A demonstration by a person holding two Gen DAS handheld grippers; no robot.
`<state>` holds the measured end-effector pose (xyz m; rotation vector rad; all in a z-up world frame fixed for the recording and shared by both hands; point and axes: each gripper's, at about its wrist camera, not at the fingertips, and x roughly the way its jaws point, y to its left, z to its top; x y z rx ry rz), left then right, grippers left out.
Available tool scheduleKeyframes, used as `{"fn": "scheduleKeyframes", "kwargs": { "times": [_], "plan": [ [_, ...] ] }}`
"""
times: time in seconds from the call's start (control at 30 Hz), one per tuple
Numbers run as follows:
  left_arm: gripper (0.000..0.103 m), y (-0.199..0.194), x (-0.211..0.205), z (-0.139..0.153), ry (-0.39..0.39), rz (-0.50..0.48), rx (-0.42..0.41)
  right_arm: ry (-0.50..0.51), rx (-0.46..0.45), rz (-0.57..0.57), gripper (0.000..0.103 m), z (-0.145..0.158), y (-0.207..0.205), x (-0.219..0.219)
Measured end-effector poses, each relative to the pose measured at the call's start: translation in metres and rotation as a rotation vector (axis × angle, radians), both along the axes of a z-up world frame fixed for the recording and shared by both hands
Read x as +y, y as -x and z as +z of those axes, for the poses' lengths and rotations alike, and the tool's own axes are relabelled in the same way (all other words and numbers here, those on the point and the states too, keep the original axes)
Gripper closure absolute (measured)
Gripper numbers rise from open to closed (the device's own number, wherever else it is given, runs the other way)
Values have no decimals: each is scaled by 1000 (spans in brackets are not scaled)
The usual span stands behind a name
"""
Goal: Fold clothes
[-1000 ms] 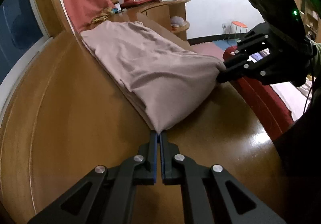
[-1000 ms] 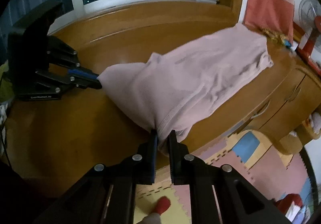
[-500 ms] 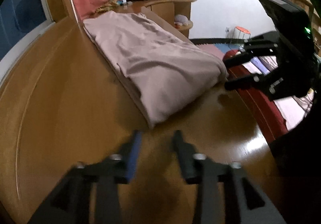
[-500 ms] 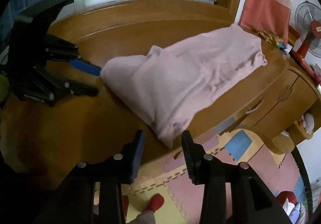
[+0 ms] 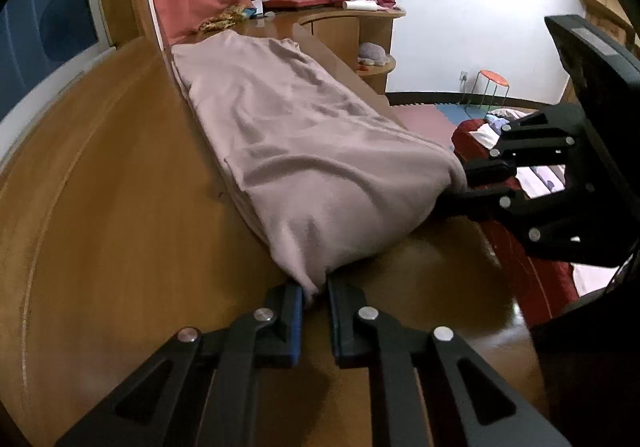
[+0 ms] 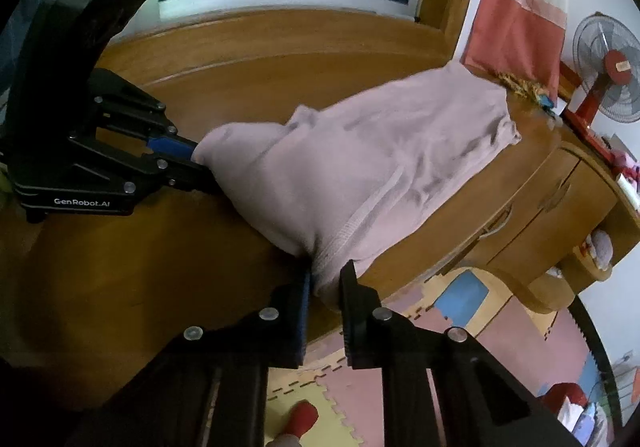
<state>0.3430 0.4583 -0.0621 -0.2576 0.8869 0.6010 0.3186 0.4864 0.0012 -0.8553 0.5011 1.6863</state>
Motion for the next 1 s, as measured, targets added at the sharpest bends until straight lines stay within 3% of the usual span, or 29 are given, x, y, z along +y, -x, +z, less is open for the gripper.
{"fn": "scheduleKeyframes", "kwargs": {
  "times": [0.27, 0.43, 0.6, 0.83, 1.0],
  "plan": [
    [94, 2, -15, 40, 76, -15, -23, -29, 139, 2, 90, 42, -27, -30],
    [94, -4, 3, 67, 92, 42, -69, -71, 260, -16, 90, 67, -57, -15],
    [94, -21, 35, 86, 59, 115, -97, -102, 272, 0, 90, 80, -75, 15],
    [94, -65, 91, 77, 57, 192, -57, -39, 323, -17, 90, 68, -121, 82],
    [93, -88, 123, 50, 85, 261, -14, 39, 362, 2, 90, 43, -144, 120]
  ]
}}
